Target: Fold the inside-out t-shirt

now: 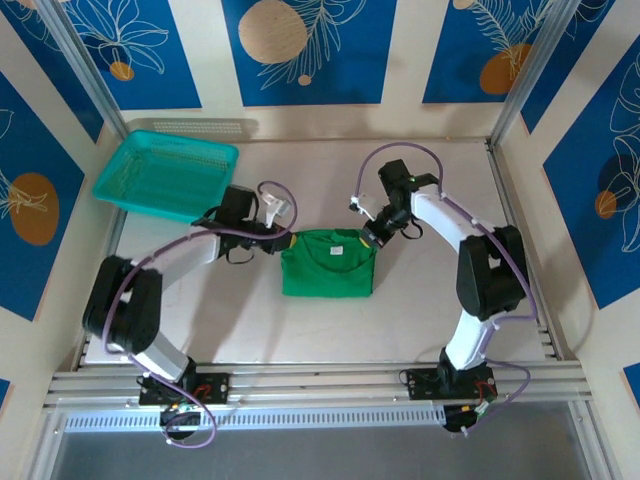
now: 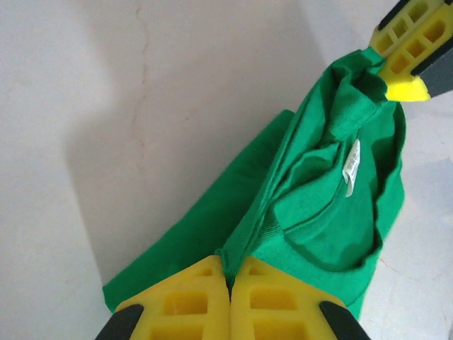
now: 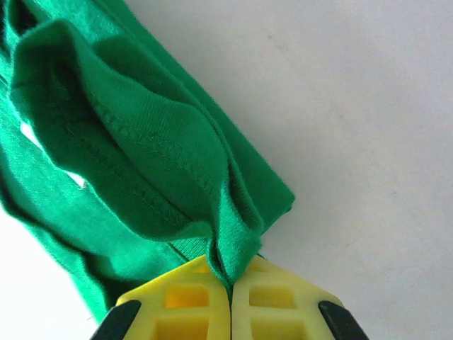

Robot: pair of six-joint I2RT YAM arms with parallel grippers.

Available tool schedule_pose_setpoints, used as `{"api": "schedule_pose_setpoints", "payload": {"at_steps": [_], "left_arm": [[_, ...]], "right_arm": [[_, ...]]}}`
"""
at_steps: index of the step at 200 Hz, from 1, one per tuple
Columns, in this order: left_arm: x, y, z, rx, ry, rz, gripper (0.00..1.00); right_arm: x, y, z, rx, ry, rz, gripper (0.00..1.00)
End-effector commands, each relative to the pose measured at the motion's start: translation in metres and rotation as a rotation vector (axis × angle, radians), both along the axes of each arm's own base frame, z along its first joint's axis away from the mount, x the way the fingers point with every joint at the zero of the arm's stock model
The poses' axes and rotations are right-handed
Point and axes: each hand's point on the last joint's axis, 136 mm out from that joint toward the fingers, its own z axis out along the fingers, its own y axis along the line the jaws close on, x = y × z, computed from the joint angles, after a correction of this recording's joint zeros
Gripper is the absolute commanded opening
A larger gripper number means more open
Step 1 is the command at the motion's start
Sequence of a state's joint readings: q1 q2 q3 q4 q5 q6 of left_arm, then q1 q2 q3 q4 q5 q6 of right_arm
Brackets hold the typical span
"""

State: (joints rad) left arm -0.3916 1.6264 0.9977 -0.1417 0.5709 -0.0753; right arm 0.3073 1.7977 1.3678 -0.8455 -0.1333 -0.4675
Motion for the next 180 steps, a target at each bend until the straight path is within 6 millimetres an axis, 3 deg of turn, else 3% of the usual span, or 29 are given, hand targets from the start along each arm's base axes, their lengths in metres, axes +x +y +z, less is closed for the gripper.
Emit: {"api": "schedule_pose_setpoints", "payload": {"at_steps": [1,16,28,44,63,92,105,115,132,146,162,180], "left_arm": [[0.014,0.006,-0.025,-0.008,0.092,0.049,0.05],[0.024,0.008,-0.036,-0.031,0.107,0.091,0.11],[0.03,0.015,-0.042,-0.005,0.081,0.138,0.19],[0.037,0.023,-0.041,0.018,0.04,0.192,0.31],[0.047,0.035,-0.031,0.033,0.044,0.269,0.35],[0.045,0.039,0.005,0.009,0.044,0.3,0.35],[0.038,0.038,0.03,-0.042,0.038,0.332,0.37],[0.03,0.039,0.045,-0.064,0.065,0.374,0.44],[0.008,0.026,0.059,-0.119,0.124,0.377,0.46],[-0.012,0.003,0.061,-0.174,0.143,0.318,0.45],[-0.028,-0.015,0.05,-0.185,0.138,0.292,0.44],[-0.034,-0.024,0.024,-0.154,0.109,0.295,0.42]], "right_arm": [[0.016,0.002,-0.008,0.046,0.017,-0.054,0.02],[0.017,0.007,-0.017,0.071,0.047,-0.053,0.05],[0.024,0.004,-0.024,0.053,0.053,-0.103,0.19],[0.039,-0.007,-0.03,0.018,0.018,-0.198,0.31],[0.053,-0.02,-0.024,-0.006,-0.024,-0.294,0.41],[0.053,-0.026,-0.002,-0.036,-0.132,-0.318,0.44],[0.051,-0.026,0.019,-0.025,-0.199,-0.34,0.44],[0.047,-0.024,0.04,0.001,-0.262,-0.382,0.44],[0.034,-0.007,0.079,0.133,-0.343,-0.463,0.44],[0.011,0.026,0.104,0.352,-0.315,-0.491,0.43],[-0.011,0.057,0.112,0.547,-0.301,-0.488,0.42],[-0.02,0.068,0.101,0.666,-0.287,-0.542,0.4]]}}
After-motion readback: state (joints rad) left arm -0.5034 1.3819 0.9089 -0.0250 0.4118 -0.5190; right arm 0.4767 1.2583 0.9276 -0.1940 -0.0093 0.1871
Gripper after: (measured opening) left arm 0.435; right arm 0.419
